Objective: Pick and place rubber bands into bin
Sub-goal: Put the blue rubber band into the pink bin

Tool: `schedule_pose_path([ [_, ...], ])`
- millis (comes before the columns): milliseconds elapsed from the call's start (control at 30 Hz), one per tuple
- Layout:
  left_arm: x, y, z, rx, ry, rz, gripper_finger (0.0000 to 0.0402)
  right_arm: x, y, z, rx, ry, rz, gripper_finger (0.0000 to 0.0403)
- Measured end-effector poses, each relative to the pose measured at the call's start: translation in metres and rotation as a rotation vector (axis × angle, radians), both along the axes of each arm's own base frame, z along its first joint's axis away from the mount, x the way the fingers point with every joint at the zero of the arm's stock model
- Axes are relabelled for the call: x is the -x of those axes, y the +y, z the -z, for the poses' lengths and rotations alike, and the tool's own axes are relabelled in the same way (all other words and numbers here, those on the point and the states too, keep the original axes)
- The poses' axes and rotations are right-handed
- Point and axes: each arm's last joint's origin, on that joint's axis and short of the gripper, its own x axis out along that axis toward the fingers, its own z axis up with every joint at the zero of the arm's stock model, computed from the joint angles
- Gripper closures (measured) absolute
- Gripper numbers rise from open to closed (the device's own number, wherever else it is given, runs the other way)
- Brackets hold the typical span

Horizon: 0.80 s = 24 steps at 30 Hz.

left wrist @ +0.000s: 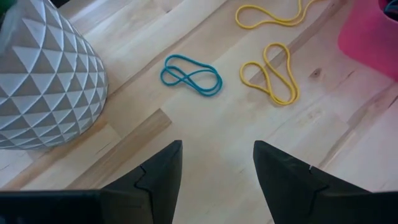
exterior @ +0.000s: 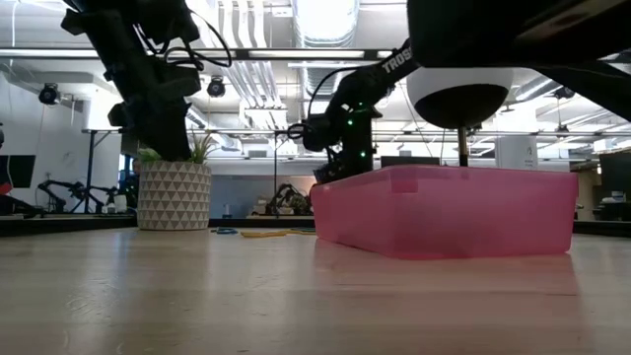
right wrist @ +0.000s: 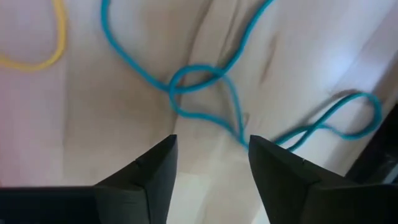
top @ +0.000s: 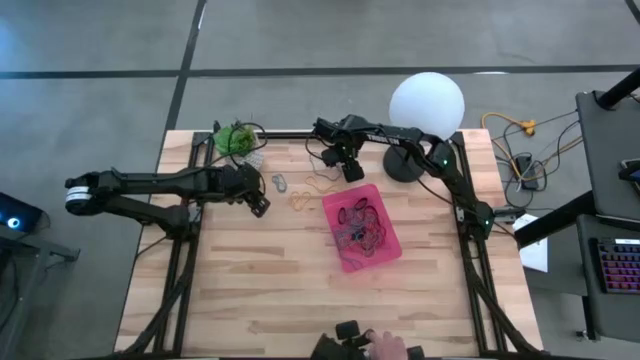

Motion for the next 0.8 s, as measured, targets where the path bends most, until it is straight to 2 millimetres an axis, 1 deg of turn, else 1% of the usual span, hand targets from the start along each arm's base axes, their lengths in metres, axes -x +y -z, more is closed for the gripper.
schedule_pose_path([
  [200, 0.0, 0.0, 0.0, -0.001, -0.001, 0.0, 0.0219, 0.001, -0.008, 0.002, 0.015, -0.029, 0.012, 0.0234],
  [400, 0.0, 0.0, 0.0, -0.001, -0.001, 0.0, 0.0219, 0.002, -0.008, 0.014, -0.034, -0.027, 0.014, 0.0243],
  [500, 0.0, 0.0, 0.0, 0.0, -0.001, 0.001, 0.0219, 0.002, -0.007, 0.017, -0.038, -0.031, 0.007, 0.0253],
  [633, 0.0, 0.0, 0.0, -0.001, 0.0, 0.001, 0.0219, 0.001, -0.009, 0.015, -0.038, -0.042, 0.013, 0.0276],
  [800, 0.0, 0.0, 0.0, -0.001, 0.001, 0.002, 0.0219, 0.0, -0.011, 0.015, -0.041, -0.058, 0.031, 0.0324],
])
